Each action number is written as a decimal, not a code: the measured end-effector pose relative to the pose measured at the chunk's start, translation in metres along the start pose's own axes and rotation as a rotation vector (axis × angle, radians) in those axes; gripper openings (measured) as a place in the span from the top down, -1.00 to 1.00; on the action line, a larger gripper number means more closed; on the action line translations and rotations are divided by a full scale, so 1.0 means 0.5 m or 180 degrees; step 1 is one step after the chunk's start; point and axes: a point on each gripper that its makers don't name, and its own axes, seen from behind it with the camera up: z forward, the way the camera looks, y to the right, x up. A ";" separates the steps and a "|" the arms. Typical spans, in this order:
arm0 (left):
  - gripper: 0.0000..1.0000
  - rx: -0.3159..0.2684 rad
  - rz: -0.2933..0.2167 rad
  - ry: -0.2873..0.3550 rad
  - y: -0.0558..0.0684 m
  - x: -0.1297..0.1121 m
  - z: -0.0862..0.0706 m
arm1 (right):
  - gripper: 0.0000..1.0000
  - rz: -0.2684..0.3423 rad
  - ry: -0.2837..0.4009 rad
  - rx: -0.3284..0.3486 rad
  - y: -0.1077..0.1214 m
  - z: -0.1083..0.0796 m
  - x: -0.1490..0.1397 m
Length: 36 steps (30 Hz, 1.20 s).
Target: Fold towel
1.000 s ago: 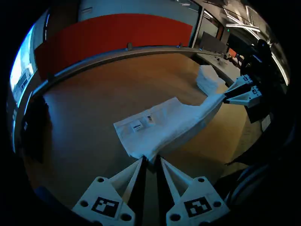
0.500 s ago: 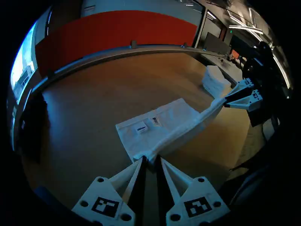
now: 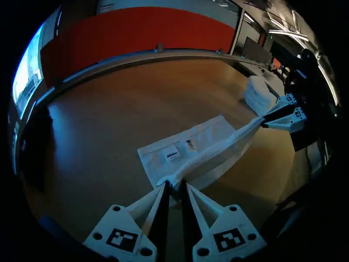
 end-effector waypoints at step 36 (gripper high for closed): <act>0.29 0.0276 0.0026 -0.0188 -0.080 -0.033 0.152 | 0.47 0.0092 -0.0271 -0.0184 0.080 0.128 -0.058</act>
